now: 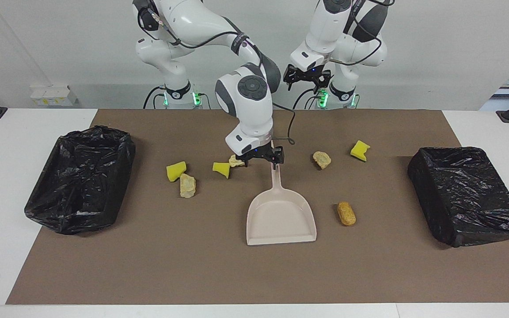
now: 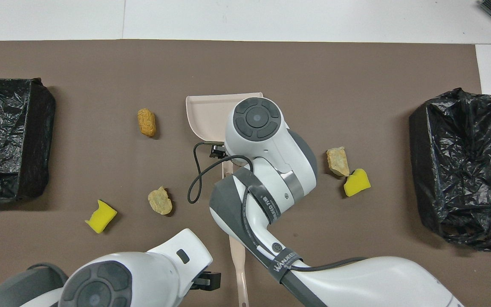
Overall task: Sweep and dump trash in bin
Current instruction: 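Grasp the dustpan handle with the right gripper and lift it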
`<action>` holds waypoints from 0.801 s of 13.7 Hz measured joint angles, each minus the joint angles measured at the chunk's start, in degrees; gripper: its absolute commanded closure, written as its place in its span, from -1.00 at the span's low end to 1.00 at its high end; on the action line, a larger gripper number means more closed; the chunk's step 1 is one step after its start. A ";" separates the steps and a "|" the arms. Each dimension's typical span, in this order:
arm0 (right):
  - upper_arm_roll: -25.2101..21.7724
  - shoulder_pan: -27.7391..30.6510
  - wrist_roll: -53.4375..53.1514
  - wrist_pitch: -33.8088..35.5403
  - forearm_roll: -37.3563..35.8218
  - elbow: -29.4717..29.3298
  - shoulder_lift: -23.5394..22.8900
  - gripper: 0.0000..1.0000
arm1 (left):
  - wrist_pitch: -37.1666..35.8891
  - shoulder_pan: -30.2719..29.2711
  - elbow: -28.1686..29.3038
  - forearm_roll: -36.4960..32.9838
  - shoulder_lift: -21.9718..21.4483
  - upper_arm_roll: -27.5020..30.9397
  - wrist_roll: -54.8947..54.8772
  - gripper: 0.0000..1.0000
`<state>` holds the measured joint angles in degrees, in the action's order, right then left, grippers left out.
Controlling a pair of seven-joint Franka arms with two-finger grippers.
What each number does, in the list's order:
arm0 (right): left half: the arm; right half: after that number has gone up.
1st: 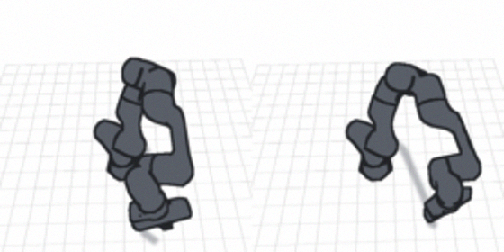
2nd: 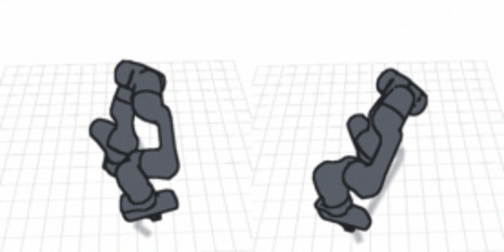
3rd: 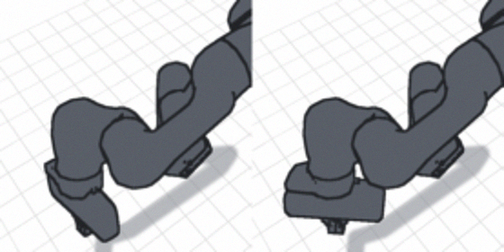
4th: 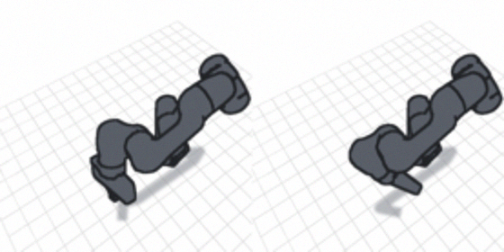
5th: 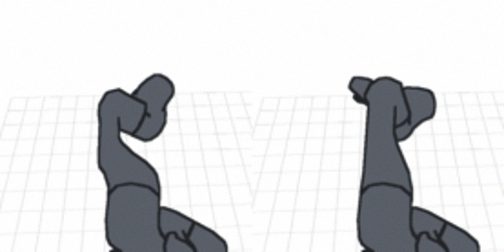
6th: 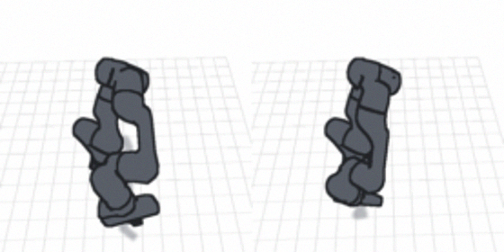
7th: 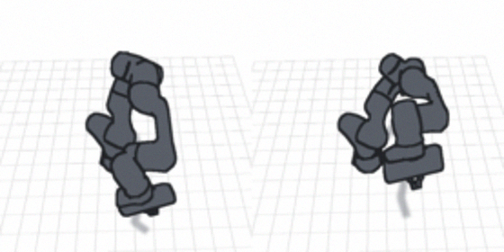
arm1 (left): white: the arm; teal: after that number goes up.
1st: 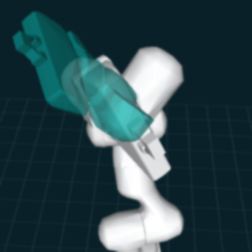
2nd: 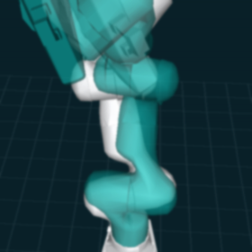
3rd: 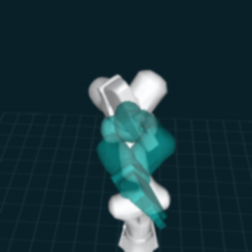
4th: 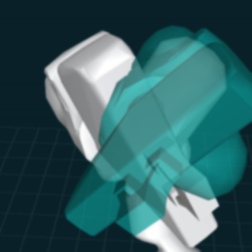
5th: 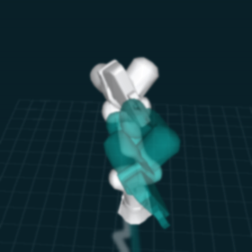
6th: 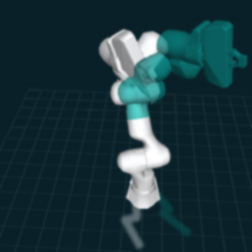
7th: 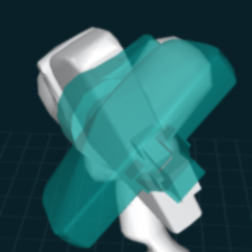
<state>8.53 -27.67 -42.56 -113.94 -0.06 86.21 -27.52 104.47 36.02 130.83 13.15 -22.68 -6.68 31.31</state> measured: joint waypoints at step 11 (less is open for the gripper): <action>-0.03 -3.29 0.09 -1.90 -3.77 -0.89 -3.71 0.27 | 17.47 12.66 9.00 0.15 5.59 -0.06 14.09 -1.00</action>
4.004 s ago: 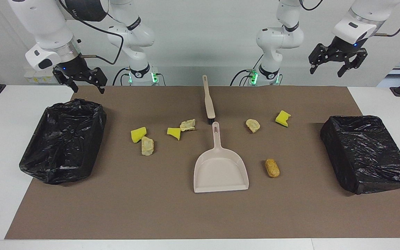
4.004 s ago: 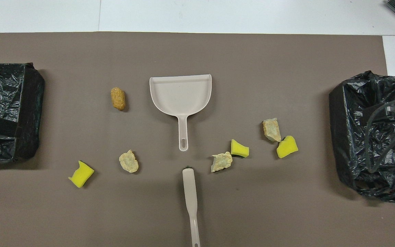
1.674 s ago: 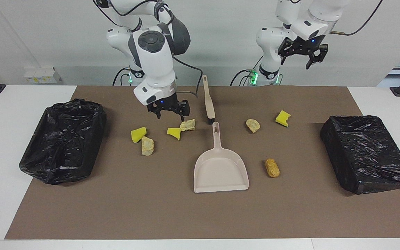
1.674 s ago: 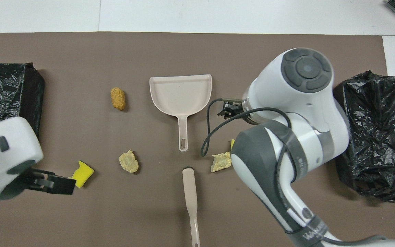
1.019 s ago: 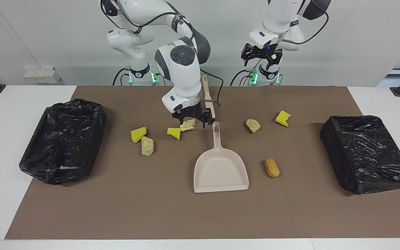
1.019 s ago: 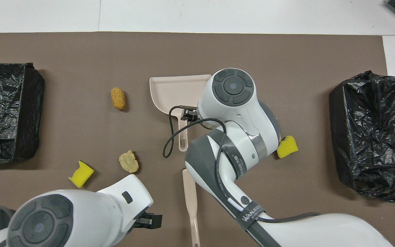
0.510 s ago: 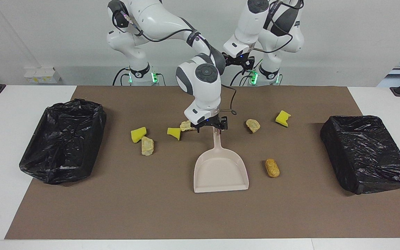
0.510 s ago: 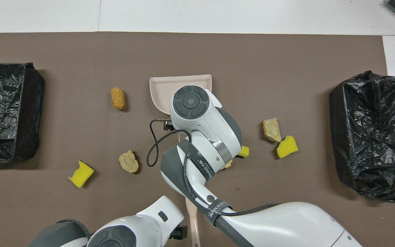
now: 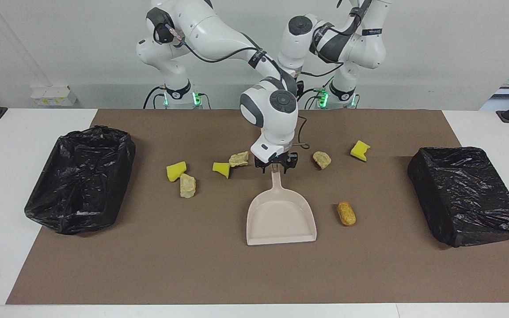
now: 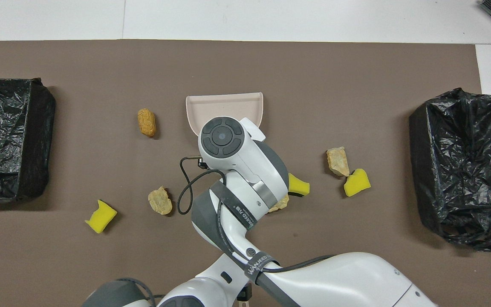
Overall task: Sweep and dump trash in bin
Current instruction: 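Grasp the dustpan handle with the right gripper and lift it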
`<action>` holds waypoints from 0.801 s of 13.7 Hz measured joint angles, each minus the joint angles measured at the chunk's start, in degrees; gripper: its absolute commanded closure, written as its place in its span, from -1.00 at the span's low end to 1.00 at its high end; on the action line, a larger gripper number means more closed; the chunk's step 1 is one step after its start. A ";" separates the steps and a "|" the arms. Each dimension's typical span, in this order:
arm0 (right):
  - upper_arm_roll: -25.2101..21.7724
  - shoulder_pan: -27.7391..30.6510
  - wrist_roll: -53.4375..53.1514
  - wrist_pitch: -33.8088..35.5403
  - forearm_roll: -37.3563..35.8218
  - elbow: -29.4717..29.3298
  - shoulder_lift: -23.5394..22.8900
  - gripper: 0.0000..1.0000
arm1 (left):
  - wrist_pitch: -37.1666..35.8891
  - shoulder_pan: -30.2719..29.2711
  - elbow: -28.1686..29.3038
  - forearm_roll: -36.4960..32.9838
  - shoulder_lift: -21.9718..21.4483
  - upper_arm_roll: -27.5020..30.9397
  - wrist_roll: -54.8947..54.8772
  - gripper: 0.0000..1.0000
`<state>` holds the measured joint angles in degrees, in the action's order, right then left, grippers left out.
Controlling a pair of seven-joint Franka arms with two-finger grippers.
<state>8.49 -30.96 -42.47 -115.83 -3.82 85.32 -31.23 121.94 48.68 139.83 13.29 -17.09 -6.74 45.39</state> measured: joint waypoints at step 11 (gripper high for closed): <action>-0.24 2.15 7.33 -0.08 -0.08 -0.32 0.49 1.00 | 9.20 5.99 2.36 0.00 7.77 -0.05 1.88 -0.47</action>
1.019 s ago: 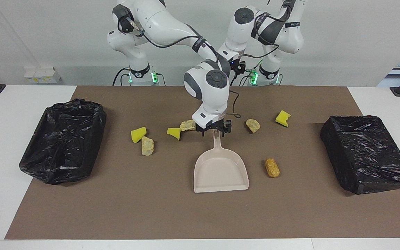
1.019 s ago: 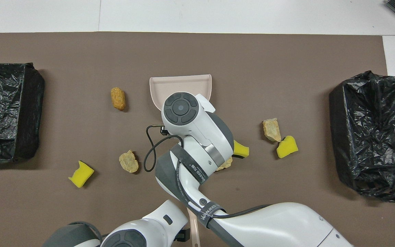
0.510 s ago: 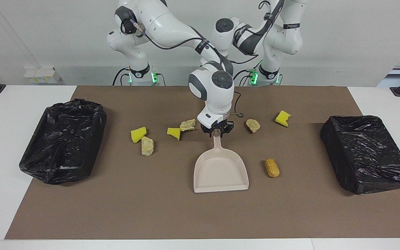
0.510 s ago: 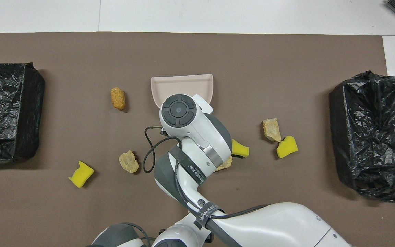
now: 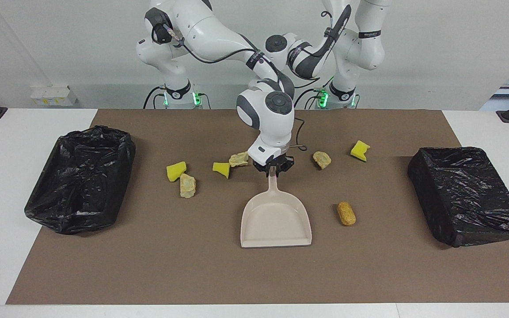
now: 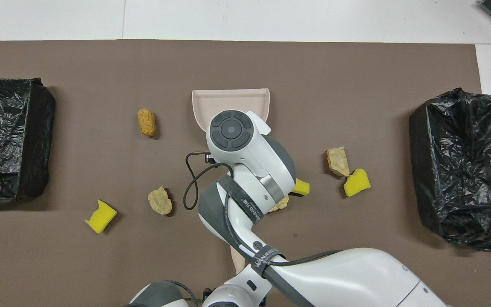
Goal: Sweep and dump trash in bin
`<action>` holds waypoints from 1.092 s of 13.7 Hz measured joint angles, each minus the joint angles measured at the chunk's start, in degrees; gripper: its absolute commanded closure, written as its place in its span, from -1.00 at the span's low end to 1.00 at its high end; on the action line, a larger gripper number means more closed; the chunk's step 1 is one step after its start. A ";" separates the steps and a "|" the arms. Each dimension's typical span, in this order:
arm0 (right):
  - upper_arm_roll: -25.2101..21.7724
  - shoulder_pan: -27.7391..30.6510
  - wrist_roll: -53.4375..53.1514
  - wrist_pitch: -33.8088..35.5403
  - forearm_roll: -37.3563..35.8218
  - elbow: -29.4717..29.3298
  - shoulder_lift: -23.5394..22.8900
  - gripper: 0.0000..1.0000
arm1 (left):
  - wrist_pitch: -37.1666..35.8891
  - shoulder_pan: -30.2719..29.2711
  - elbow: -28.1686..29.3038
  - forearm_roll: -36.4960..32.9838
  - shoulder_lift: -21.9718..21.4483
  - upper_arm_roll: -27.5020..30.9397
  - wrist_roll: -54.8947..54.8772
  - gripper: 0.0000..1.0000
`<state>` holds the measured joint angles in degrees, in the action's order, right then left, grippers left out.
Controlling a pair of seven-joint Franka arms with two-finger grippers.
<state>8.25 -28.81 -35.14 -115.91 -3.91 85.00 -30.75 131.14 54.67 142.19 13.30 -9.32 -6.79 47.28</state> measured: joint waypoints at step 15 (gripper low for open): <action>-0.18 18.43 65.50 14.87 -0.21 0.20 6.30 1.00 | -6.20 -10.51 -5.98 -10.17 0.45 1.82 -9.19 1.00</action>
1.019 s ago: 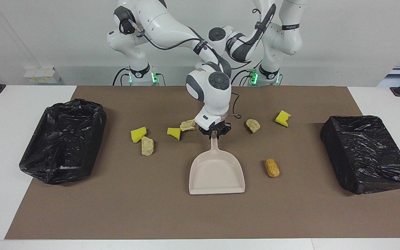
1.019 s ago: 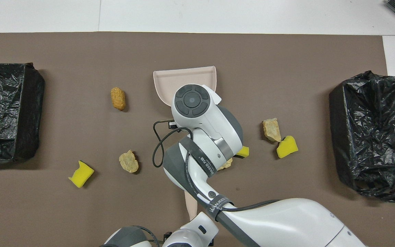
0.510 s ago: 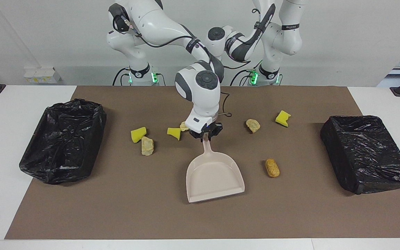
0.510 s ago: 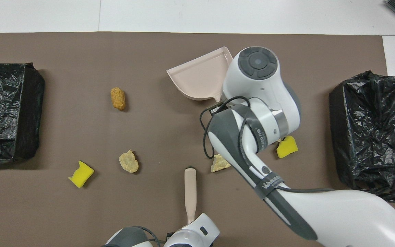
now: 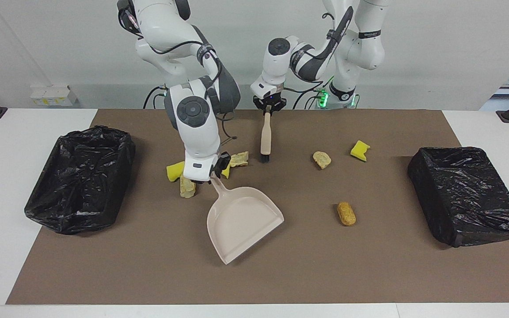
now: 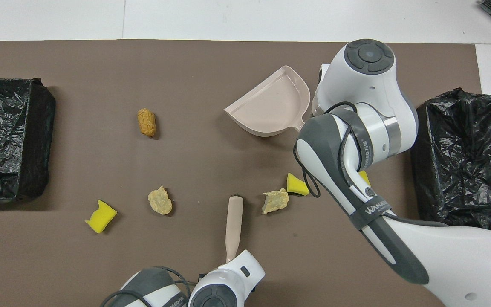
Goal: Sweep and dump trash in bin
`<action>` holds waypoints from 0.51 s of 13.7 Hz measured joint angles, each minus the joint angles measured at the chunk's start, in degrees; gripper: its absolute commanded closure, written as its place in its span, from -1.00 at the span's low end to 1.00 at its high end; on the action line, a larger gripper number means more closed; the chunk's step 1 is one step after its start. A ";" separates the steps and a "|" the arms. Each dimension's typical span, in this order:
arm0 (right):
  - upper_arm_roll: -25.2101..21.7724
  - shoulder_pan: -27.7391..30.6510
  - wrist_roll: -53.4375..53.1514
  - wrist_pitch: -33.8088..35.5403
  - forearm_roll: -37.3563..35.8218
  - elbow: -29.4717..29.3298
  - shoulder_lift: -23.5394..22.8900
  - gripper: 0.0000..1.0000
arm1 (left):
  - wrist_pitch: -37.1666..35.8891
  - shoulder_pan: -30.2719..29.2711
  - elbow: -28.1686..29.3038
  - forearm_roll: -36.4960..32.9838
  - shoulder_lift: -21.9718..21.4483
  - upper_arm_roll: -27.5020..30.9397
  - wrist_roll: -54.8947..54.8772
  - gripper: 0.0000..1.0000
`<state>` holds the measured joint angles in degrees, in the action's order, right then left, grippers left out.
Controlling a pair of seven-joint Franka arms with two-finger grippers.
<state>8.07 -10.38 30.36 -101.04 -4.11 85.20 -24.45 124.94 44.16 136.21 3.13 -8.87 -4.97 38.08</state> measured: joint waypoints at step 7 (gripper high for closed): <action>0.40 -2.58 5.30 1.86 -3.09 1.90 1.67 1.00 | -2.52 -24.87 -13.80 -2.40 7.40 0.58 -30.51 1.00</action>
<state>8.48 -12.96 35.66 -99.17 -7.20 87.09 -22.78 122.42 19.30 122.41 0.73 -1.47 -4.40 7.57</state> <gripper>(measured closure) 0.678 0.736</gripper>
